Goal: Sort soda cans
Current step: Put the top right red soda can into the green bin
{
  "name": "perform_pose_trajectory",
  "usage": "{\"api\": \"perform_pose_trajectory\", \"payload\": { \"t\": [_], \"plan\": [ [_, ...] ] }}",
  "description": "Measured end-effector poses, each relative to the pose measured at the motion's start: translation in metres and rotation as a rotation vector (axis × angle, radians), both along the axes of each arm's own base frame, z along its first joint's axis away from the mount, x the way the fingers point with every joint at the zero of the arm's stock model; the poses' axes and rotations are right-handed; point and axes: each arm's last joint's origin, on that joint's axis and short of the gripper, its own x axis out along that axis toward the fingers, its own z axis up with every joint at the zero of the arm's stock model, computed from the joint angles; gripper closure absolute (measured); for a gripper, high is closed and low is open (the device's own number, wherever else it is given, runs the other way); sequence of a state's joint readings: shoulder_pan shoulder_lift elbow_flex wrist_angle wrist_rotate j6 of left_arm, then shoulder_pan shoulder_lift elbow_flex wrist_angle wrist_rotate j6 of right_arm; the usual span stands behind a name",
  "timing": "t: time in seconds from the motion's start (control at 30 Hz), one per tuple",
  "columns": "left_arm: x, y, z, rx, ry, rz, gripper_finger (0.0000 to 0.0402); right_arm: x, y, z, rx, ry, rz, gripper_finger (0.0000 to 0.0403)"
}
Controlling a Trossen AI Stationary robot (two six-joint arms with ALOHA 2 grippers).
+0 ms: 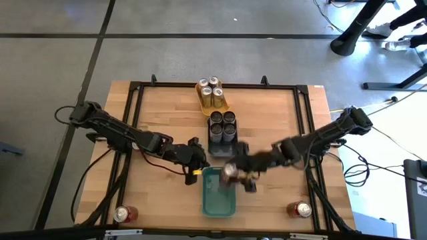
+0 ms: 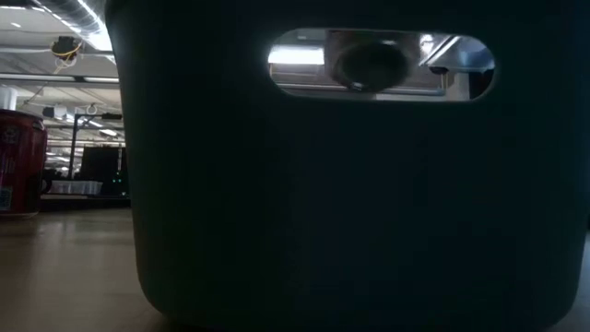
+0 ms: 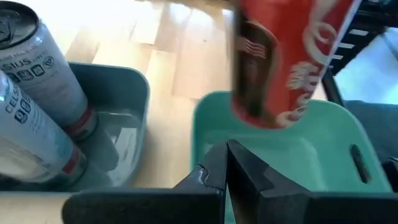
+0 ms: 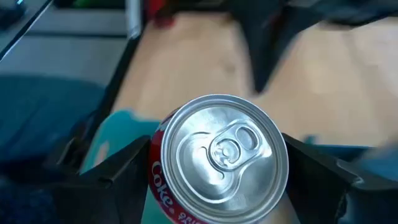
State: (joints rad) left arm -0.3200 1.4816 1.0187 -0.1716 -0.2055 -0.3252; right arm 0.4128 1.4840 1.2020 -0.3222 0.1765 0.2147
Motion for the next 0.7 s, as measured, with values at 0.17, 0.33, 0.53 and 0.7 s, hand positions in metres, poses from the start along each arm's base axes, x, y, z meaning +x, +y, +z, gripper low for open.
{"api": "perform_pose_trajectory", "payload": {
  "t": [0.17, 0.33, 0.53, 0.7],
  "plan": [
    [-0.007, -0.003, 0.008, 0.017, -0.019, 0.011, 0.0401, -0.001, 0.031, -0.022, -0.068, 0.051, 0.036, 0.0111],
    [-0.008, -0.003, 0.007, 0.023, -0.010, 0.012, 0.0401, 0.007, 0.039, -0.040, -0.119, 0.061, -0.019, 0.0111],
    [-0.008, -0.003, 0.007, 0.025, -0.007, 0.010, 0.0401, 0.011, 0.026, -0.039, -0.148, 0.071, -0.081, 0.0111],
    [-0.009, -0.003, 0.006, 0.037, 0.005, 0.005, 0.0401, 0.014, 0.027, -0.052, -0.162, 0.092, -0.098, 0.0111]
  ]
}}
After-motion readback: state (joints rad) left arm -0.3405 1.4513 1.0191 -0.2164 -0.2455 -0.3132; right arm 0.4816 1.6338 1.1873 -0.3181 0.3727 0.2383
